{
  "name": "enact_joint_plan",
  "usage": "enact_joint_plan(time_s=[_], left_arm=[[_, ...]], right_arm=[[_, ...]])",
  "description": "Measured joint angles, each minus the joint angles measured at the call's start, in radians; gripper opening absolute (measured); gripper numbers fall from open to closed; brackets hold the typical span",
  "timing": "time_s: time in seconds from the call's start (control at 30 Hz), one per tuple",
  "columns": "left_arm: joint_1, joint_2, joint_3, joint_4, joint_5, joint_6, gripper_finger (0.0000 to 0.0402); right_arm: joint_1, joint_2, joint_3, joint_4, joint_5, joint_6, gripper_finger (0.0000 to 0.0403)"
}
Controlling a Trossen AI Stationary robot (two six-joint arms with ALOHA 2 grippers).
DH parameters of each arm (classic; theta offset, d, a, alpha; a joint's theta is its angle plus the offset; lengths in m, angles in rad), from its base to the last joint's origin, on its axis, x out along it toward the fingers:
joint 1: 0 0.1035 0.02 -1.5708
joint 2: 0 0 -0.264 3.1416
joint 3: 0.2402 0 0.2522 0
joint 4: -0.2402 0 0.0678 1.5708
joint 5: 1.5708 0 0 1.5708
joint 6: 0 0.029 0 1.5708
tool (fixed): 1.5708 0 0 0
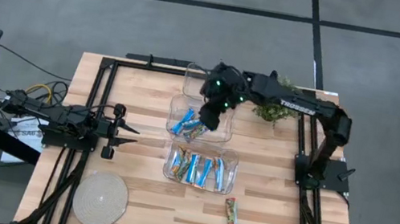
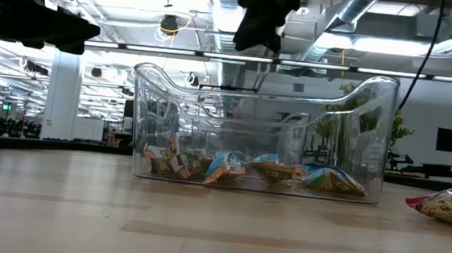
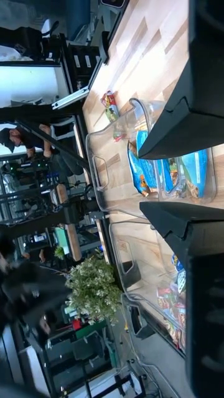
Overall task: Pick and place Granola Bars by type
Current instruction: Put the red granola bar into the top transparent bin
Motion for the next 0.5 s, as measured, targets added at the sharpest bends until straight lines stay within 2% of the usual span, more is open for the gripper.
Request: enact_joint_plan(time_s=[0.23, 0.5], left_arm=[[0.000, 0.000, 0.000, 0.000, 0.000, 0.000, 0.0114], [0.000, 0.000, 0.000, 0.000, 0.000, 0.000, 0.0114]], right_arm=[[0.087, -0.149, -0.231, 0.116, 0.000, 0.025, 0.0079], [0.208, -0.342, -0.504, 0.228, 0.000, 0.203, 0.0079]])
